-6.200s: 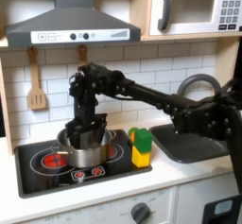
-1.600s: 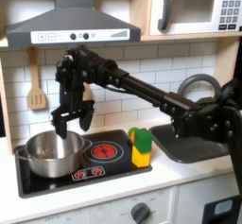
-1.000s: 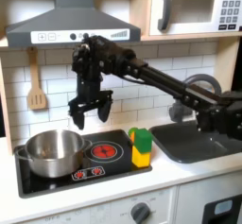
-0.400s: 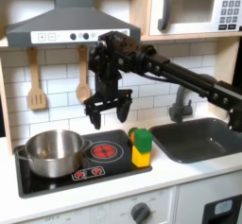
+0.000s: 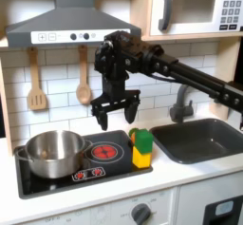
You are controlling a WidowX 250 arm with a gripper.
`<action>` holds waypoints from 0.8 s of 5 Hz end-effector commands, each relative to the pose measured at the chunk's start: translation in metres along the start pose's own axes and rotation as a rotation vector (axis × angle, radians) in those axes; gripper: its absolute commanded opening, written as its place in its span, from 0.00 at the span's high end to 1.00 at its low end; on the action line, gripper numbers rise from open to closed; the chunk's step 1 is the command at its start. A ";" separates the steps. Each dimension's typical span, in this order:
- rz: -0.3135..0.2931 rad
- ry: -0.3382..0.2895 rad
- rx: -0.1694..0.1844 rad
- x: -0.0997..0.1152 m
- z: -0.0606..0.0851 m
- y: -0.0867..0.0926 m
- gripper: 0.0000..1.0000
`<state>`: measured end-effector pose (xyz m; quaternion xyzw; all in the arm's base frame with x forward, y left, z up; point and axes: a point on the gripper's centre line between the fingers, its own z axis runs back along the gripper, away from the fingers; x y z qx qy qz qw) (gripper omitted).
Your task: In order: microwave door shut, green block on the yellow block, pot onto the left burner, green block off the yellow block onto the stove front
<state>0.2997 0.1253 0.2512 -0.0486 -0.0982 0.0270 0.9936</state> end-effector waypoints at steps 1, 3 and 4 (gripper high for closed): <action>-0.041 0.023 0.003 -0.021 0.003 0.001 0.00; -0.076 0.073 0.024 -0.055 -0.003 0.015 0.00; -0.108 0.094 0.023 -0.070 -0.005 0.012 0.00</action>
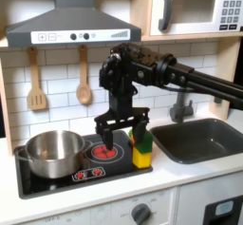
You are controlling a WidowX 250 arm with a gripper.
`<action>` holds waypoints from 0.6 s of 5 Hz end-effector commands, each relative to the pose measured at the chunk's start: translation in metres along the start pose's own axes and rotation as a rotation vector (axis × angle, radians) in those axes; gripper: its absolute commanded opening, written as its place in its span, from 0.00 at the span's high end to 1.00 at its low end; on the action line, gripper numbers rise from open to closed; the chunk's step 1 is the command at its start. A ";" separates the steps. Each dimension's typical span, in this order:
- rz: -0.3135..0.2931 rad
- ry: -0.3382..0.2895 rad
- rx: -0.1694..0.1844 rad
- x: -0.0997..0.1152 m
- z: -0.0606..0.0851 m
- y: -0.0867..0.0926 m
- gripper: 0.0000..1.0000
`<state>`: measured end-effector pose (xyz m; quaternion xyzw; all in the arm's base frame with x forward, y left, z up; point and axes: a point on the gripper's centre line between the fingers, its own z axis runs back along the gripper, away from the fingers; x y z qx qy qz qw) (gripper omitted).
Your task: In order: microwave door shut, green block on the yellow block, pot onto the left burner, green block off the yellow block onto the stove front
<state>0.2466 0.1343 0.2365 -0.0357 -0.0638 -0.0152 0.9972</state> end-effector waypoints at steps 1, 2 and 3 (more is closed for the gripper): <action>-0.059 0.026 -0.011 -0.027 -0.002 -0.012 0.00; -0.081 0.021 -0.017 -0.033 0.000 -0.021 0.00; -0.099 0.022 -0.026 -0.036 -0.002 -0.027 0.00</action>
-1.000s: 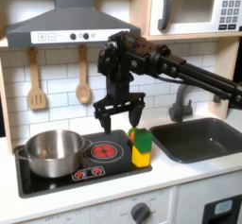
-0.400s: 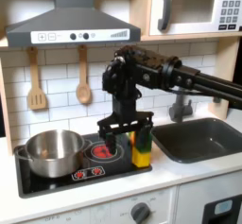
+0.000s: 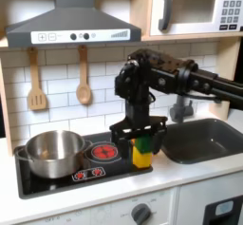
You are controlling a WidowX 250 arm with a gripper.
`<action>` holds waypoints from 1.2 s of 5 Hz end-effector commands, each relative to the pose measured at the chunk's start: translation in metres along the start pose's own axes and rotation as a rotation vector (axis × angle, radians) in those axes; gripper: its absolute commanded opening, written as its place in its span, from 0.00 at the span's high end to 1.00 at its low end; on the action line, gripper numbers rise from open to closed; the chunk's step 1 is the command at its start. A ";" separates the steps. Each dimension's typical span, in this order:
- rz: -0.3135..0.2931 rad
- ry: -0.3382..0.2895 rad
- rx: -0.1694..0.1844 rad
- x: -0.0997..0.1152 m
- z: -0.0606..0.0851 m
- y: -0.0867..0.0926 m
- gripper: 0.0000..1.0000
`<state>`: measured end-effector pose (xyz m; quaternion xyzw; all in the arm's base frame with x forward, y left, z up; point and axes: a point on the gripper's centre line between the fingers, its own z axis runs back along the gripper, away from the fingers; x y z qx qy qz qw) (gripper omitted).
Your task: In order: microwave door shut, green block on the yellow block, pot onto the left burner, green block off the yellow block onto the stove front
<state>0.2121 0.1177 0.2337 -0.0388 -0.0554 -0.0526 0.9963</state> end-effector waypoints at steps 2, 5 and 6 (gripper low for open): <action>-0.025 0.003 -0.010 -0.002 -0.005 -0.010 0.00; -0.088 0.019 -0.052 -0.009 -0.014 -0.033 0.00; -0.162 -0.021 -0.063 -0.008 -0.009 -0.051 0.00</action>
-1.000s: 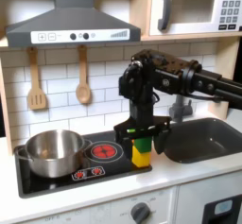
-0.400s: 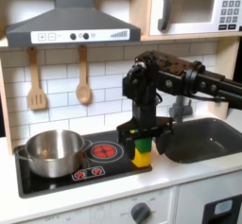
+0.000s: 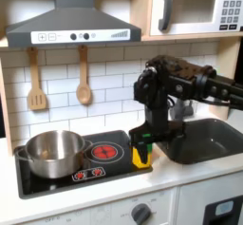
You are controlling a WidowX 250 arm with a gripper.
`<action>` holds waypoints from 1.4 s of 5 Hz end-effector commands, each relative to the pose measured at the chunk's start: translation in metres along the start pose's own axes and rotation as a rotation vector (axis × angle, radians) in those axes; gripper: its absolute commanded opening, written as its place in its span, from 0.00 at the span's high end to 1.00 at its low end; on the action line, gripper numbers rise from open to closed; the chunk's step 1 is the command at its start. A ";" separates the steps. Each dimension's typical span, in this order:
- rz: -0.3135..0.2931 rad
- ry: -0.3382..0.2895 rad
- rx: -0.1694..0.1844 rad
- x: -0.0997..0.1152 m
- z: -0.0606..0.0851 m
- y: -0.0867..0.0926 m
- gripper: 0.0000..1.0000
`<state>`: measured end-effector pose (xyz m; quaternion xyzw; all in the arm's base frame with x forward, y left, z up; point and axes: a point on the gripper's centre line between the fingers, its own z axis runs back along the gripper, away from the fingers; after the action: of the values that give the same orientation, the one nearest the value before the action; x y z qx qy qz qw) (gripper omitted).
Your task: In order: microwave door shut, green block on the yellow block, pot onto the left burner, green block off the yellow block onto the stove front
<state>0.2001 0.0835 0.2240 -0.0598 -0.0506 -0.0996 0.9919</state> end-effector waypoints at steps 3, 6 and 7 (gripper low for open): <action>-0.057 -0.113 -0.039 0.056 0.004 -0.049 0.00; -0.070 -0.095 -0.006 0.088 -0.018 -0.066 0.00; -0.084 -0.094 -0.002 0.085 -0.019 -0.070 0.00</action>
<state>0.2710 -0.0024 0.2187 -0.0662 -0.0925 -0.1360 0.9842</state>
